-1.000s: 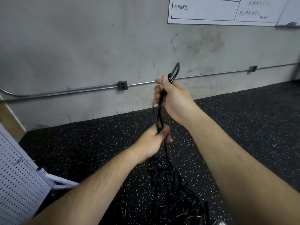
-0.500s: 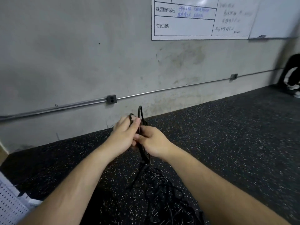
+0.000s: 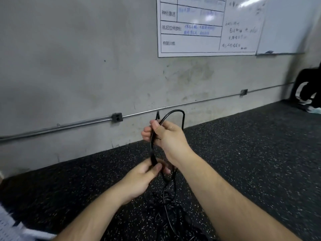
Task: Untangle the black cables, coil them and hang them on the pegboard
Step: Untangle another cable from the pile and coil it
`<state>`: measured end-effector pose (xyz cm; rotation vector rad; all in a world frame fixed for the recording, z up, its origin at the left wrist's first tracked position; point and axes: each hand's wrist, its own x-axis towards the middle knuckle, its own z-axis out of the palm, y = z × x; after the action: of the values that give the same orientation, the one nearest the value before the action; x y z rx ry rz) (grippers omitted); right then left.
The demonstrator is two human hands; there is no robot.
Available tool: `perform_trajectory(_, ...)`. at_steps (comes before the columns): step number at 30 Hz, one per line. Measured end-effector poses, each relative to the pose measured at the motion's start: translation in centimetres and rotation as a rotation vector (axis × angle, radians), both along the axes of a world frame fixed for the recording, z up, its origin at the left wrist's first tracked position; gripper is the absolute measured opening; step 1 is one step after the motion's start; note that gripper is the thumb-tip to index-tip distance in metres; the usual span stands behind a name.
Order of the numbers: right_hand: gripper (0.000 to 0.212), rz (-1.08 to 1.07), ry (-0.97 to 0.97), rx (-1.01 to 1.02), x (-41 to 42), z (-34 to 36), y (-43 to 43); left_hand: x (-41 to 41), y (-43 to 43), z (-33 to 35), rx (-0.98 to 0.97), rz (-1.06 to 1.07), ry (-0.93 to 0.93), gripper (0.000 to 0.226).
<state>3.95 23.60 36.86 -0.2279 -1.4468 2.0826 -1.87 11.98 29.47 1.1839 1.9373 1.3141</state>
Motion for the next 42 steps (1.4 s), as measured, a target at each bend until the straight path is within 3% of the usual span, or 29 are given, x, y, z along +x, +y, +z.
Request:
perform_trajectory(3,0.025,0.015,-0.031,0.010,-0.1,-0.5,0.5,0.2,0.0,0.5,0.071,0.099,-0.035,0.024)
perform_trajectory(9,0.060,0.533,-0.392,0.541,0.7,-5.3,0.8,-2.8,-0.9,3.5,0.381,0.301,-0.265,0.027)
perform_trajectory(12,0.022,0.369,-0.446,0.752,-0.2,-6.6,-1.7,-3.1,-1.6,4.0,0.417,0.290,-0.383,0.027)
perform_trajectory(13,0.018,0.307,-0.439,0.754,-0.6,-6.8,-2.1,-3.1,-1.8,4.2,0.421,0.294,-0.392,0.027)
perform_trajectory(19,0.019,0.220,-0.384,0.777,-1.8,-6.1,-2.7,-3.8,-3.7,3.9,0.311,0.347,-0.280,0.036)
perform_trajectory(24,0.012,0.079,-0.427,0.990,-2.7,-5.8,-2.8,-4.8,-4.7,3.7,0.283,0.405,-0.289,0.025)
perform_trajectory(29,0.014,-0.151,-0.343,0.838,-2.6,-4.6,-2.5,-5.7,-5.3,3.5,0.129,0.368,-0.361,0.047)
perform_trajectory(32,0.017,-0.297,-0.262,0.744,-2.0,-3.2,-1.6,-4.1,-4.4,2.3,-0.046,0.266,-0.273,0.051)
perform_trajectory(36,0.020,-0.353,-0.157,0.391,-0.9,-1.5,0.0,-1.9,-1.9,1.3,-0.242,0.111,-0.230,0.051)
perform_trajectory(38,0.020,-0.329,-0.101,0.233,0.0,-0.8,0.7,-2.1,-1.3,1.3,-0.412,0.104,-0.100,0.059)
perform_trajectory(40,0.019,-0.310,-0.065,0.198,0.9,-0.4,1.3,-3.2,-1.1,1.6,-0.577,0.201,0.176,0.062)
perform_trajectory(42,0.019,-0.279,-0.027,0.190,1.8,-0.2,1.8,-4.5,-0.8,1.7,-0.551,0.317,0.347,0.053)
